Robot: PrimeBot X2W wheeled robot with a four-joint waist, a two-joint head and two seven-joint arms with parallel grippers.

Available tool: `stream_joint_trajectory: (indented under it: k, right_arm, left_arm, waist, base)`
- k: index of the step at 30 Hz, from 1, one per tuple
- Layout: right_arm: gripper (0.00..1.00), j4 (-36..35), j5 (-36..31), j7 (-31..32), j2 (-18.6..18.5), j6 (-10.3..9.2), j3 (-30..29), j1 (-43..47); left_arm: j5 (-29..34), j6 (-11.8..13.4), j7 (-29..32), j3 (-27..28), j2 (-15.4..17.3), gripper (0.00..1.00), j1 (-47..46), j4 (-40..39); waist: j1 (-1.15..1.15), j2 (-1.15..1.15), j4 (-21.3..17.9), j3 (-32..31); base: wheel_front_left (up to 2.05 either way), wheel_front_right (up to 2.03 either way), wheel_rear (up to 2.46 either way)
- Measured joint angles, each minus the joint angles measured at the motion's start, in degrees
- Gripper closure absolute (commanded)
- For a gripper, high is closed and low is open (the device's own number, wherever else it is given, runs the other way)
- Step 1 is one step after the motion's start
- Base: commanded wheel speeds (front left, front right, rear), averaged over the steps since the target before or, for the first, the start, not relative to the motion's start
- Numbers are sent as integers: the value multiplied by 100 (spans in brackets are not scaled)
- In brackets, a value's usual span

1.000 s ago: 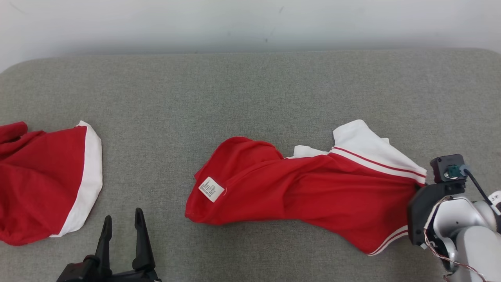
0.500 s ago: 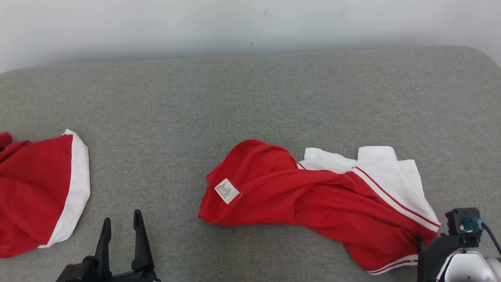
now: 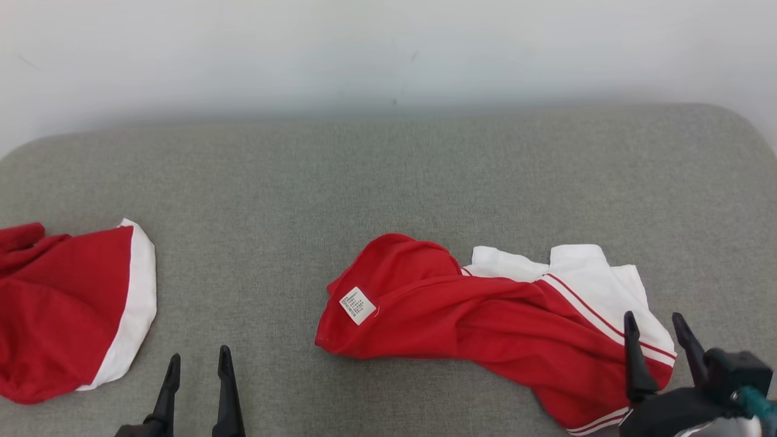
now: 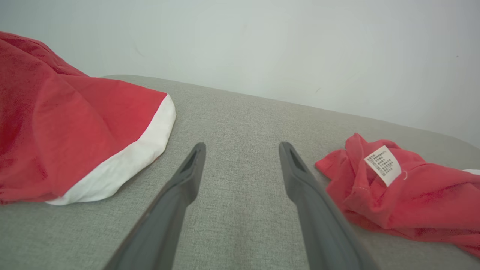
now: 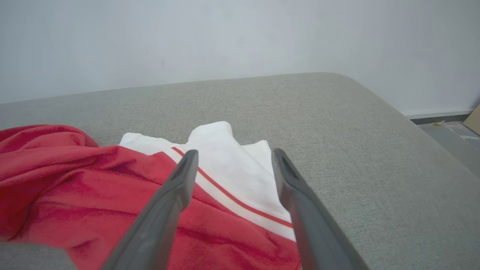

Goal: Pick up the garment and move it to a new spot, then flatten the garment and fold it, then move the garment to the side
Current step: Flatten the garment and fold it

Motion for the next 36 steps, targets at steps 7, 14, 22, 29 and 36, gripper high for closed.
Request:
stream_joint_trajectory:
  k: [7,14,22,29,36]
  right_arm:
    - [0,389,-47,-1322,31,0,624,242]
    - [0,605,-202,-1680,31,0,815,419]
    - [0,711,-286,-1735,31,-1,993,486]
    - [0,724,-333,-1735,31,0,1031,470]
    - [0,702,-336,-1726,31,0,1022,429]
  left_arm:
    - [681,-146,0,3,54,0,322,-85]
    - [959,-335,0,-76,40,0,532,14]
    - [1074,-402,0,-64,32,0,615,149]
    - [1070,-454,0,-8,19,0,656,166]
    - [1099,-498,0,-23,12,0,655,242]
  waist:
    - [0,0,20,-379]
    - [-1,0,55,-735]
    - [-1,0,13,-918]
    - [0,0,-45,-907]
    - [0,0,-56,-856]
  base:
    - [0,0,0]
    - [0,0,0]
    - [0,0,0]
    - [0,0,0]
    - [0,0,0]
